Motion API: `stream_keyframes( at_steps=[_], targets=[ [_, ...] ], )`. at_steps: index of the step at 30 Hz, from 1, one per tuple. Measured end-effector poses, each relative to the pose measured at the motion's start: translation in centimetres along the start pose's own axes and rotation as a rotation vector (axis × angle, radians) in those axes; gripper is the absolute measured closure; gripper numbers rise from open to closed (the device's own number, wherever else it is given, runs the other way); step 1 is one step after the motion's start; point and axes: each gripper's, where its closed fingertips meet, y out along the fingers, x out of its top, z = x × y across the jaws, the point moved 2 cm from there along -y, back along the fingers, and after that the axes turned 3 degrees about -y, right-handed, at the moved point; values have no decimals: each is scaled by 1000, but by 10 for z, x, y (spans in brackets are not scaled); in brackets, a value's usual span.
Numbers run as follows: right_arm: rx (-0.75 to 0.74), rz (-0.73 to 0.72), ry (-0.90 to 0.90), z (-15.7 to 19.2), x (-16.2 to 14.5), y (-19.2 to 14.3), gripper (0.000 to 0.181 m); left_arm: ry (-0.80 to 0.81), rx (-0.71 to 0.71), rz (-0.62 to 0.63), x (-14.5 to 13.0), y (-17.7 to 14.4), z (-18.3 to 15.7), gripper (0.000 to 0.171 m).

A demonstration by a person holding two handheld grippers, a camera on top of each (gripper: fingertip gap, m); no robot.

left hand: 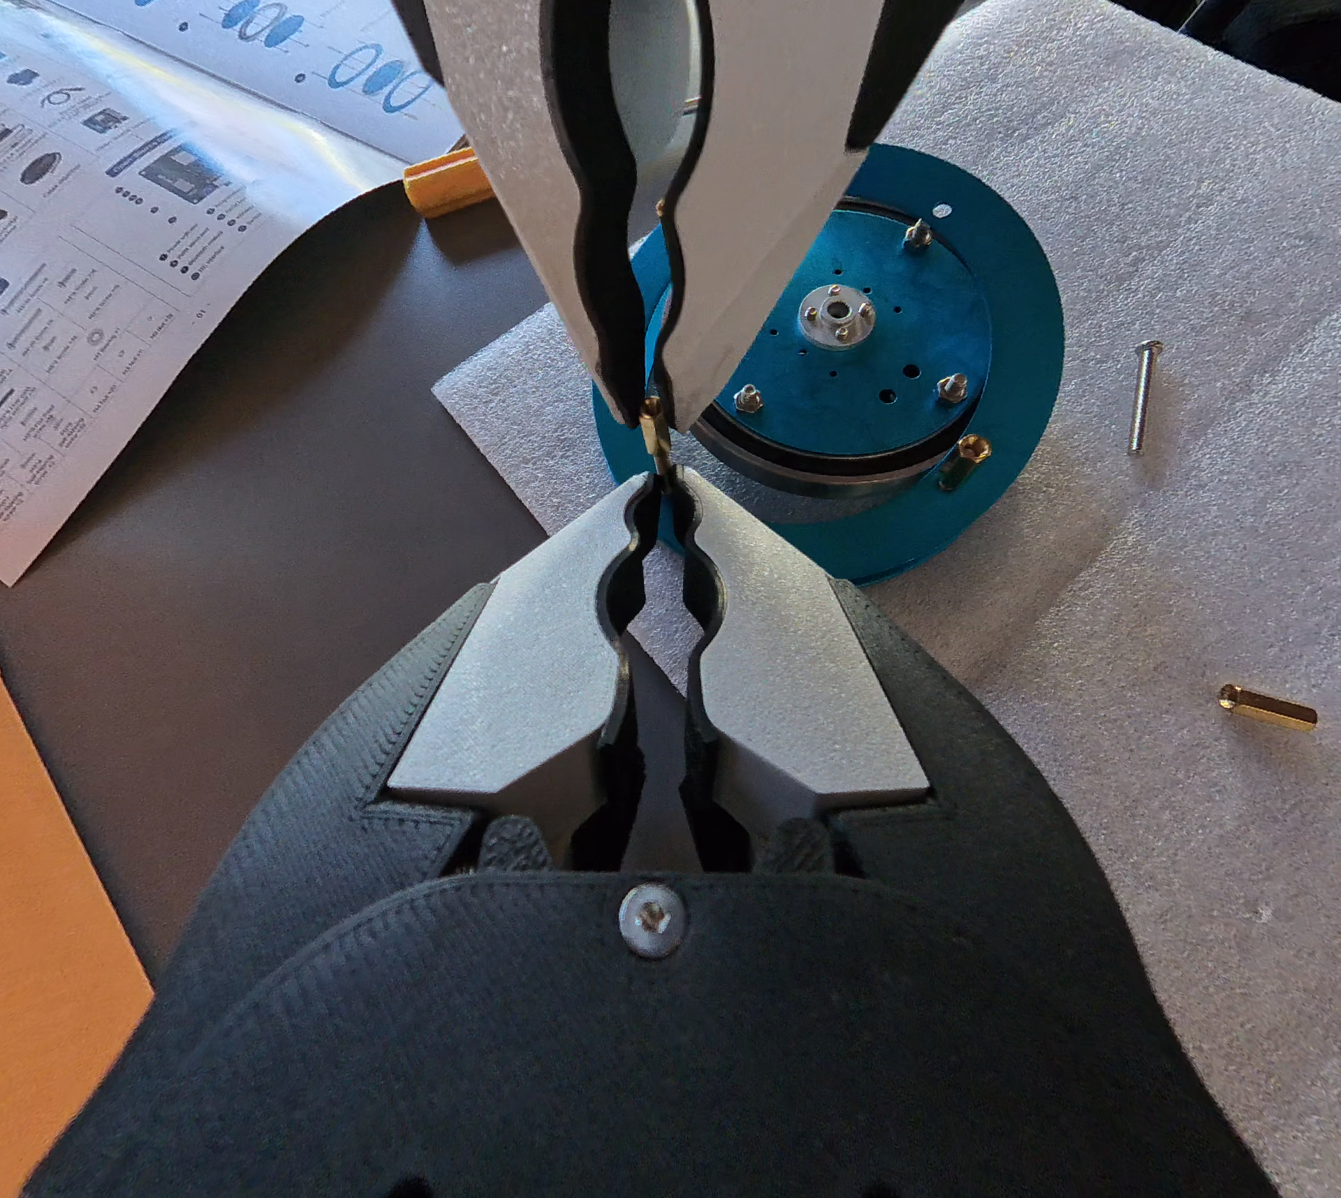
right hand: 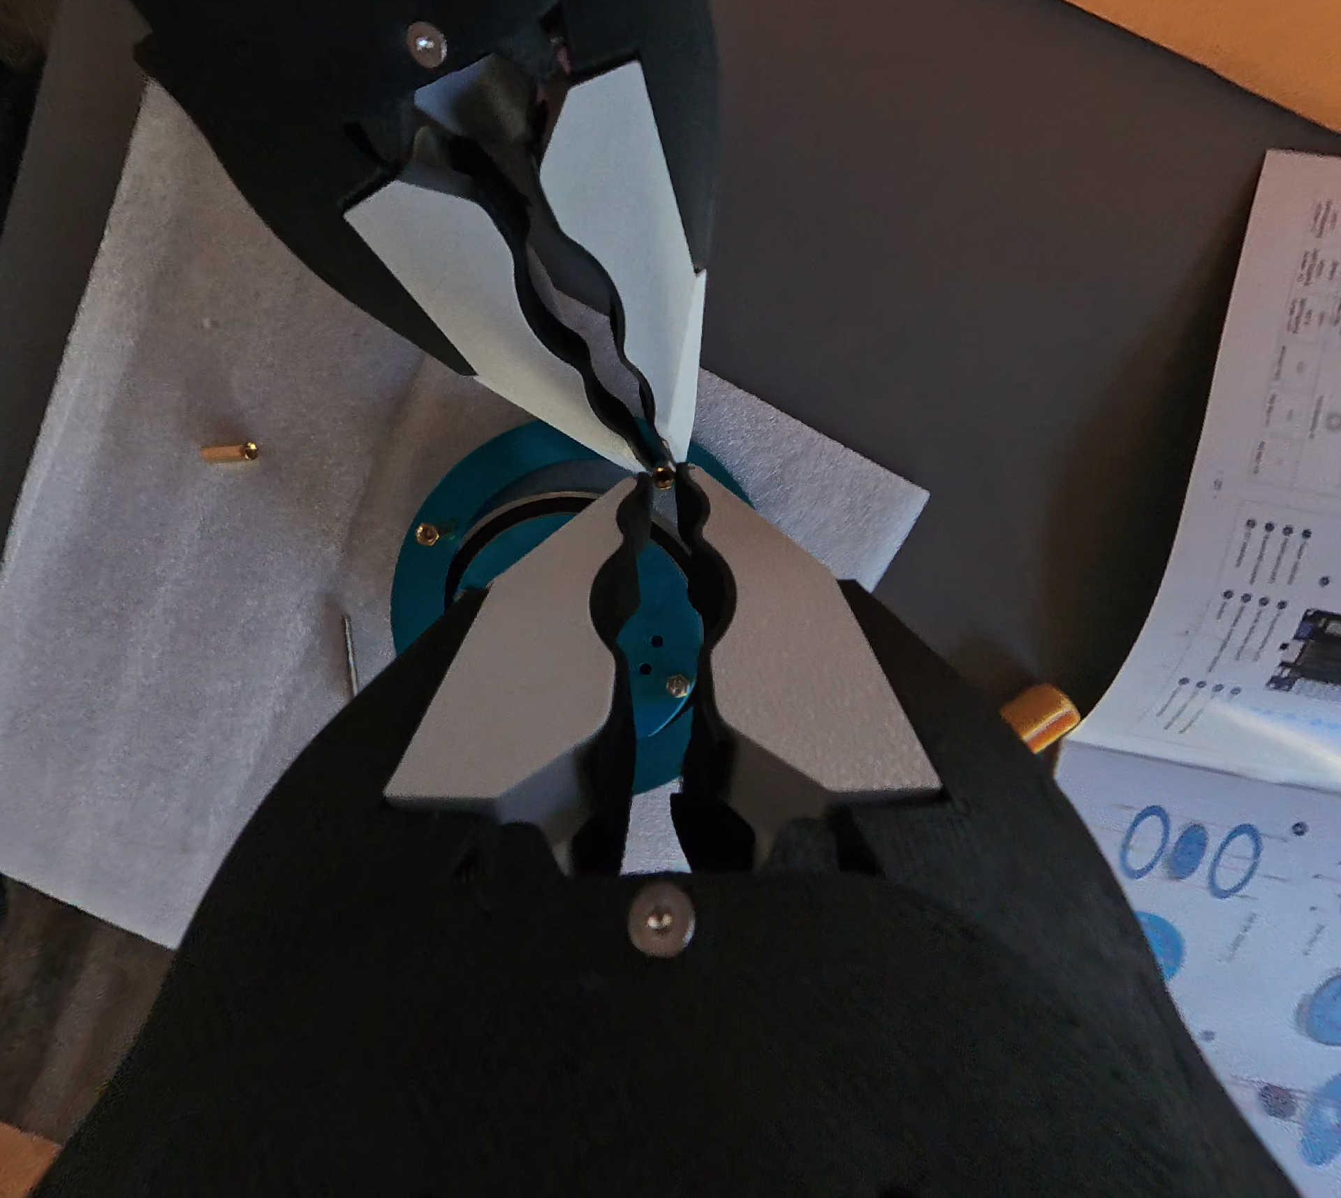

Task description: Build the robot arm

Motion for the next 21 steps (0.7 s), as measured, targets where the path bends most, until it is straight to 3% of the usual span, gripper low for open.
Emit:
stream_keyframes(
  at_steps=[7,13,17,19,21],
  targets=[
    [-119,-50,334,1,-2,1,176,12,12,2,0,0,0,170],
    [-163,-56,287,-2,-4,8,167,12,15,-2,0,0,0,170],
    [-130,-89,283,-1,0,8,176,7,35,-10,1,-2,3,170],
    [-128,-120,278,-1,-1,7,176,-40,50,-32,0,-9,9,154],
    [-141,-185,252,-1,-2,3,176,-153,40,-107,3,-24,19,152]
  ],
)
